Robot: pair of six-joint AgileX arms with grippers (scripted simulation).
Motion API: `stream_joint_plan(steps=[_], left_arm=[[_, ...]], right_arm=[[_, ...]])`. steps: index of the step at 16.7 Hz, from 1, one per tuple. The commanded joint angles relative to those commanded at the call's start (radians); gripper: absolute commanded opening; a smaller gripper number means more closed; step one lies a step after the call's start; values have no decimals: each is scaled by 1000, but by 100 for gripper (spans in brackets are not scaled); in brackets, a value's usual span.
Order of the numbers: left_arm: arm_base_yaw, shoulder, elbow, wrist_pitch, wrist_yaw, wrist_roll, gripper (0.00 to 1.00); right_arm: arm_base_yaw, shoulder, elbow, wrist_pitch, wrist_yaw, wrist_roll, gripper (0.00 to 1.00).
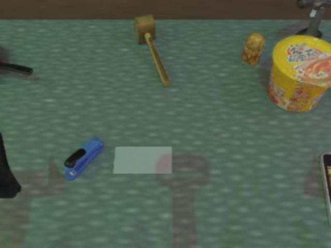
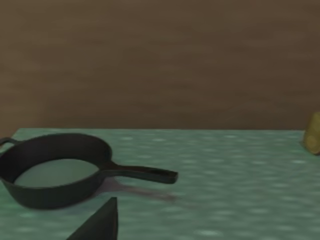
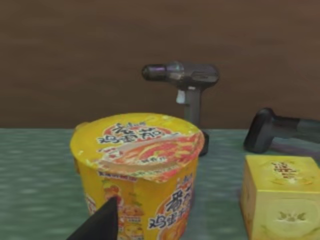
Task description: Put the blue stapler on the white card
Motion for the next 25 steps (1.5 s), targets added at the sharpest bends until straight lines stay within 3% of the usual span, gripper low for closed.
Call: stream_joint_plan(steps=[4, 8, 19, 25], left_arm=[[-8, 31, 30, -25, 1, 6, 100], [-46, 221, 207, -159, 0, 38, 100], [-220, 1280, 980, -792, -8, 195, 100], [-298, 1721, 1331, -1063, -7, 263, 100]], right_arm=[[0, 0, 0, 0, 0, 0, 100], [0, 0, 0, 0, 0, 0, 100], [0, 0, 0, 0, 0, 0, 100], [0, 0, 0, 0, 0, 0, 100]])
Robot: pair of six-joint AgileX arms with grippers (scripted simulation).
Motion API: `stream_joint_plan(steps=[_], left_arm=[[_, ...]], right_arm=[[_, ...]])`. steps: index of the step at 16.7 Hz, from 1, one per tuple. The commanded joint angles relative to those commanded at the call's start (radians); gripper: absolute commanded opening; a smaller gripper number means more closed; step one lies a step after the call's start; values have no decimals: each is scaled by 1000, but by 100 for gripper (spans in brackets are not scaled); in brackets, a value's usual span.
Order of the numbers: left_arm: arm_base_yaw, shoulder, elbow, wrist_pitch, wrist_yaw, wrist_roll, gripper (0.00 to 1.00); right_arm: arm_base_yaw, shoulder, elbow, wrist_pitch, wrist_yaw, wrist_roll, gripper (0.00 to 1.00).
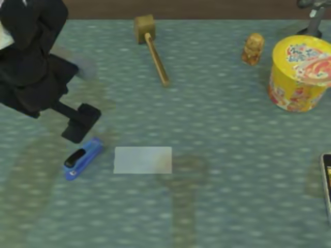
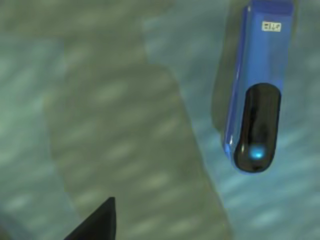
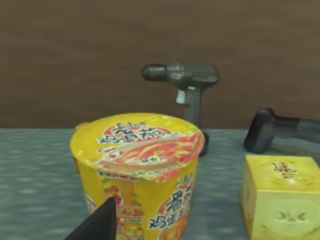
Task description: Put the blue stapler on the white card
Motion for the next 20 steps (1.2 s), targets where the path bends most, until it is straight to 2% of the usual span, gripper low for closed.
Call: stream_joint_plan(steps=[4, 11, 14, 20], left_arm=[[-27, 141, 125, -87, 1, 23, 100], [-25, 156, 133, -91, 1, 25, 100], [-27, 182, 83, -22, 2, 29, 100], [-26, 277, -76, 243, 2, 32, 100]], right_arm=[[0, 0, 0, 0, 0, 0, 100], [0, 0, 0, 0, 0, 0, 100], [0, 0, 0, 0, 0, 0, 100], [0, 0, 0, 0, 0, 0, 100]])
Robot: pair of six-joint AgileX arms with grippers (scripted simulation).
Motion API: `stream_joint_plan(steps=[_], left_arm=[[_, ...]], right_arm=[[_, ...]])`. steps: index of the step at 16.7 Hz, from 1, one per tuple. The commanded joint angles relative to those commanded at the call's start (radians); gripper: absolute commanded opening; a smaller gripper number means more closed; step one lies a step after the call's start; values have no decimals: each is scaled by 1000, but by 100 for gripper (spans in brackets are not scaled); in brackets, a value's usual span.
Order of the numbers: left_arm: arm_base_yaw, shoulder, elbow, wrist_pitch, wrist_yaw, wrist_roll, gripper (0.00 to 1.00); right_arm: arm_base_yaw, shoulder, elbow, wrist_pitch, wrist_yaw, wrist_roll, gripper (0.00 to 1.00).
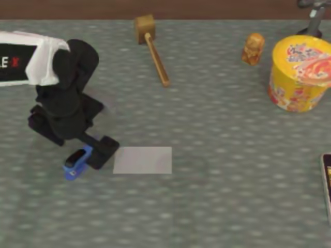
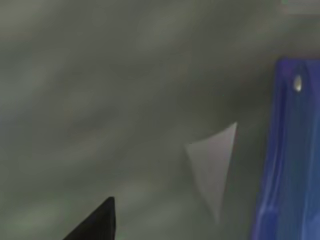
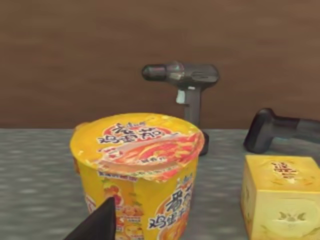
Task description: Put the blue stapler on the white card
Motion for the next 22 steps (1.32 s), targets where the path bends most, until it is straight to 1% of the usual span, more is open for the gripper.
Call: stream_joint_plan(steps=[2, 5, 18, 19, 22], left_arm=[[0, 14, -21, 29, 0, 0, 100], [0, 14, -22, 29, 0, 0, 100], [0, 14, -22, 29, 0, 0, 2], [0, 14, -22, 29, 0, 0, 0], [0, 14, -22, 29, 0, 0, 0]], right_arm=[[0, 0, 0, 0, 0, 0, 100], [0, 0, 0, 0, 0, 0, 100], [0, 0, 0, 0, 0, 0, 100], [0, 0, 0, 0, 0, 0, 100], [0, 0, 0, 0, 0, 0, 100]])
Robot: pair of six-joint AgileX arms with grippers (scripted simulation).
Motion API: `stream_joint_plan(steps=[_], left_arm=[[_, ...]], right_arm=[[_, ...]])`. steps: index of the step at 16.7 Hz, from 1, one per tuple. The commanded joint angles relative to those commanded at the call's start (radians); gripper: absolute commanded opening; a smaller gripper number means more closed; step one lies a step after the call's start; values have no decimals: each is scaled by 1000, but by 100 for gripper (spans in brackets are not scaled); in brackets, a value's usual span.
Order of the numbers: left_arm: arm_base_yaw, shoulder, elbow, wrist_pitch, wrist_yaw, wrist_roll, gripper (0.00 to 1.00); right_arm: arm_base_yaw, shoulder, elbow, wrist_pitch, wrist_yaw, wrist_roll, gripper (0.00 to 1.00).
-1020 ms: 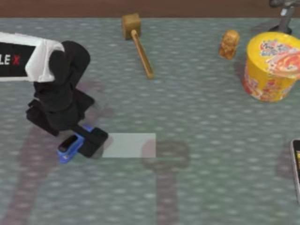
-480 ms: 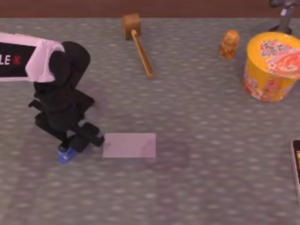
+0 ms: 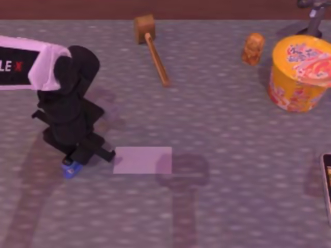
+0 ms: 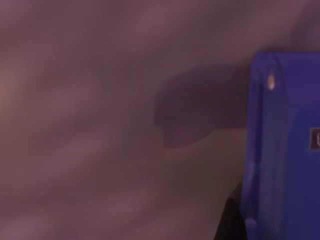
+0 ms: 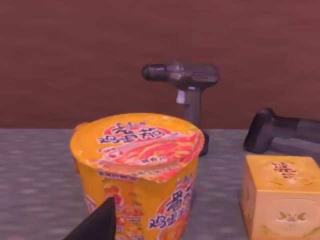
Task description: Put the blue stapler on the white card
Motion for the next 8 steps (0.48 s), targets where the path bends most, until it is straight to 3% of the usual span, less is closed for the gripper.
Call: stream_joint_plan(steps=[8], left_arm=[[2, -14, 35, -42, 3, -2, 0]], right_arm=[[0, 0, 0, 0, 0, 0, 100]])
